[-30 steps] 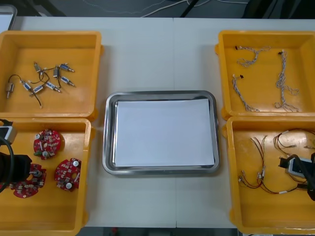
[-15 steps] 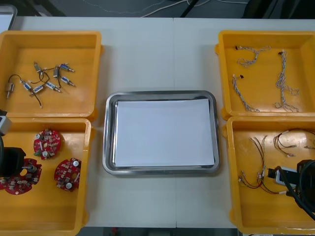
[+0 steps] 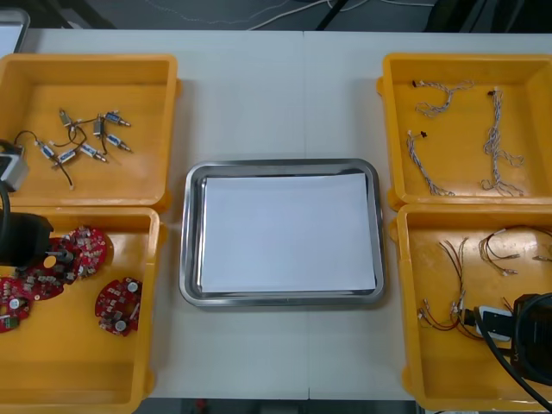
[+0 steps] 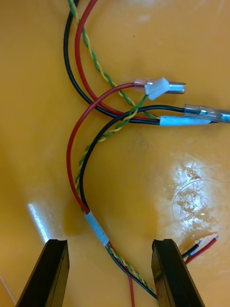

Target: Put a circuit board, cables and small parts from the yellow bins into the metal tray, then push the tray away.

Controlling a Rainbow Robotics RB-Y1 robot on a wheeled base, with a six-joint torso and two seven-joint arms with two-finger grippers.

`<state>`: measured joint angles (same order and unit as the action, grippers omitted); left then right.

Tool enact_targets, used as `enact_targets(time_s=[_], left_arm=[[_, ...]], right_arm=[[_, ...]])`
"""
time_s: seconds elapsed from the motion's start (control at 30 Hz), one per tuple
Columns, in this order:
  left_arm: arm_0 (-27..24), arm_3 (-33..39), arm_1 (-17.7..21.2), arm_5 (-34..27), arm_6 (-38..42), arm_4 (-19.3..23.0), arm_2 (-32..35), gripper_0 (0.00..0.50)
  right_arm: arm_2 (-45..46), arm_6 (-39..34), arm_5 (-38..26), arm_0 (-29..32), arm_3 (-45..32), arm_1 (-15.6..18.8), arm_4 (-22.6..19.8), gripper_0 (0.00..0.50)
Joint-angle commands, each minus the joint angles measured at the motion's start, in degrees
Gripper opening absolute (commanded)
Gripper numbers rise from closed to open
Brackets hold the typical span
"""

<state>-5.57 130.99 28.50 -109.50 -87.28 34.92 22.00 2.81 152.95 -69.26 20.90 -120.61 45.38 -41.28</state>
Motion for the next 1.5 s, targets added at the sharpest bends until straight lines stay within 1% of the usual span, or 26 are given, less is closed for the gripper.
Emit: enact_targets(time_s=[0.03, 0.23, 0.4, 0.6, 0.63, 0.67, 0.7, 0.73, 0.77, 0.8, 0.83, 0.9, 0.93, 0.97, 1.0, 1.07, 1.27, 1.47, 1.5], left_arm=[[-3.4, 2.2, 3.8, -0.5, 9.9, 1.4, -1.1, 0.000], [-5.9, 2.2, 5.8, -0.5, 16.6, 2.7, -5.7, 0.000], [-7.8, 2.2, 6.1, -0.5, 21.5, 3.5, -9.1, 0.000], [-11.1, 2.2, 6.9, -0.5, 28.7, 3.8, -14.9, 0.000], [-11.7, 2.2, 6.9, -0.5, 29.9, 3.8, -15.9, 0.000], [-12.4, 2.2, 6.9, -0.5, 30.9, 3.6, -17.0, 0.000], [-12.7, 2.2, 6.8, -0.5, 31.5, 3.5, -17.4, 0.000], [-13.3, 2.2, 6.9, -0.5, 32.4, 3.3, -18.6, 0.000], [-13.9, 2.2, 6.9, -0.5, 33.2, 3.0, -19.9, 0.000], [-14.3, 2.2, 6.9, -0.5, 33.6, 2.8, -20.5, 0.000], [-15.0, 2.2, 6.8, -0.5, 34.5, 2.3, -21.9, 0.000], [-16.1, 2.2, 6.8, -0.5, 35.9, 0.6, -24.6, 0.000], [-16.1, 2.2, 6.8, -0.5, 35.9, 0.6, -24.6, 0.000], [-17.1, 2.2, 6.8, -0.5, 37.0, -0.6, -27.1, 0.000], [-17.1, 2.2, 6.8, -0.5, 37.0, -0.6, -27.1, 0.000], [-18.6, 2.2, 6.8, -0.5, 39.3, -1.7, -30.3, 0.000], [-20.5, 2.2, 6.8, -0.5, 41.2, -1.5, -34.6, 0.000], [-21.9, 1.3, 6.8, -0.5, 41.8, -1.6, -38.2, 0.000], [-22.6, 0.6, 6.8, -0.5, 41.8, -1.7, -39.7, 0.000]], right_arm=[[-2.3, 2.0, 1.7, 1.6, -0.2, 1.8, 1.6, 0.500], [-3.4, 2.1, 3.2, 1.6, 1.2, 1.5, 2.1, 0.500], [-3.8, 2.1, 4.1, 1.6, 2.2, 1.5, 2.2, 0.500], [-3.8, 2.1, 4.9, 1.6, 3.2, 1.4, 2.1, 0.500], [-3.8, 2.1, 4.9, 1.6, 3.2, 1.4, 2.2, 0.446], [-3.8, 2.1, 4.9, 1.6, 3.2, 1.4, 2.3, 0.343], [-3.8, 2.1, 4.9, 1.5, 3.2, 1.4, 2.3, 0.261], [-3.8, 2.1, 4.9, 1.5, 3.2, 1.4, 2.3, 0.127], [-3.8, 2.0, 5.0, 1.4, 3.2, 1.4, 2.2, 0.064], [-3.8, 2.0, 4.9, 1.4, 3.2, 1.4, 2.1, 0.037], [-3.8, 1.9, 5.0, 1.3, 3.2, 1.3, 2.0, 0.000], [-3.9, 1.8, 5.0, 1.2, 3.2, 1.4, 1.8, 0.000], [-3.9, 1.8, 5.0, 1.2, 3.2, 1.4, 1.8, 0.000], [-3.8, 1.9, 5.0, 1.0, 3.2, 1.4, 1.6, 0.000], [-3.8, 1.9, 5.0, 1.0, 3.2, 1.4, 1.6, 0.000], [-3.8, 1.9, 5.0, 0.5, 3.1, 1.4, 1.0, 0.000], [-3.1, 1.7, 4.7, -0.5, 2.4, 1.4, -0.2, 0.000], [-0.9, 1.7, 1.9, -0.6, -0.3, 1.4, -1.4, 0.000], [0.2, 1.5, 0.3, -0.5, -1.6, 1.4, -1.8, 0.000]])
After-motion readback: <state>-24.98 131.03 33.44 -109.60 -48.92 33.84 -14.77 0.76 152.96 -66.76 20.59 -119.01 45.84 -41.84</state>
